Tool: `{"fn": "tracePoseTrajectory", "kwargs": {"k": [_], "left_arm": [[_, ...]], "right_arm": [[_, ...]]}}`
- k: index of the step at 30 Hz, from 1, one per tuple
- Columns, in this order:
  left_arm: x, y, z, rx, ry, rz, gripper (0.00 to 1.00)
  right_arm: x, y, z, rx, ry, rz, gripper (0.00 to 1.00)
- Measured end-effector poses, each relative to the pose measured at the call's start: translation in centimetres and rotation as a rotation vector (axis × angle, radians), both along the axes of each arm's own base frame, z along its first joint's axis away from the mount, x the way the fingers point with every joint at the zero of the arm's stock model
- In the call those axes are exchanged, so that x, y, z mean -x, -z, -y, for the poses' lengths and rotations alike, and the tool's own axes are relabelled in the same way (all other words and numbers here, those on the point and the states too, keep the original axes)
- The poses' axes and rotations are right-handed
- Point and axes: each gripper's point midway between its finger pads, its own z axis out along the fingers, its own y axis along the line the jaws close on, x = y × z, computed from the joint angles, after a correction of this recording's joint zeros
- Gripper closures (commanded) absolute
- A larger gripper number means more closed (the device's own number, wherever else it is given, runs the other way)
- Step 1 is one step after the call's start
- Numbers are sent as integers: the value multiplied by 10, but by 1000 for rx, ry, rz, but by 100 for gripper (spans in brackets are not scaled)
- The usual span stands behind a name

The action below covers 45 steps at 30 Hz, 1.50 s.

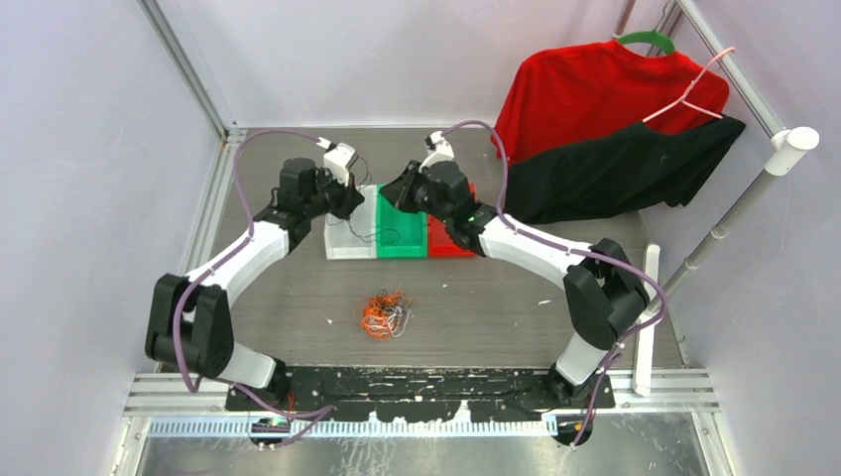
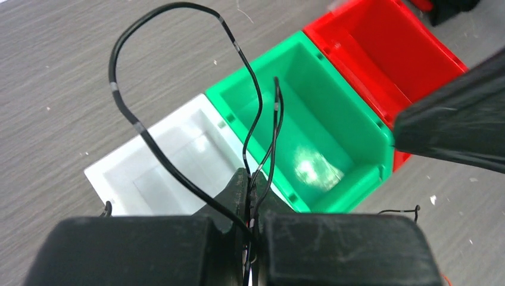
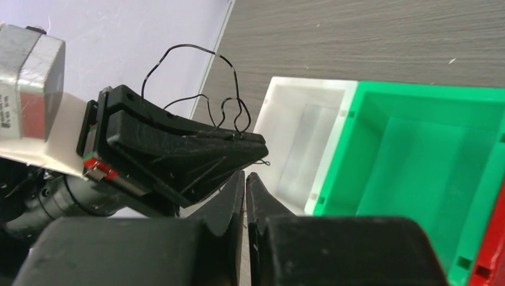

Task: Untangle the cables
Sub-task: Place the cable in the bin.

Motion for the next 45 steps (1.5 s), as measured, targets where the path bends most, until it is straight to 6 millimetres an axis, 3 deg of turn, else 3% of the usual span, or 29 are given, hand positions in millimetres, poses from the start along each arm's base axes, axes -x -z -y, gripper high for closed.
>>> {"fn": "tracePoseTrajectory", "kwargs": {"k": [5,9,10,14,15,21,28,33,36,45], "left_arm": [[-29,5,4,5,-35,-4,100],[-39,20,2,-26,-45,-9,84],[-40,25,1,-39,-48,-13,72],[-36,47,-8,-91,-60,-24,48],[-36,51,-10,-101,-66,-27,33],[-35,59,-22,-157,-68,-16,5],[-27,47,-28,-147,-30,-67,0],[-36,1,-34,-85,8,-77,0],[-29,-20,-37,-53,34,-76,0],[12,-18,-17,67,128,-266,0]], "right_arm": [[-11,0,10,-14,14,-10,91],[-12,7,8,-10,1,-26,89],[-13,10,8,-7,0,-31,89],[-15,21,9,8,-4,-51,86],[-15,22,9,11,-4,-54,85],[-16,23,11,26,-7,-47,79],[-14,29,12,48,-13,-58,73],[-5,40,11,105,-42,-69,63],[12,51,2,162,-94,-70,57],[60,69,-26,258,-232,-54,53]]}}
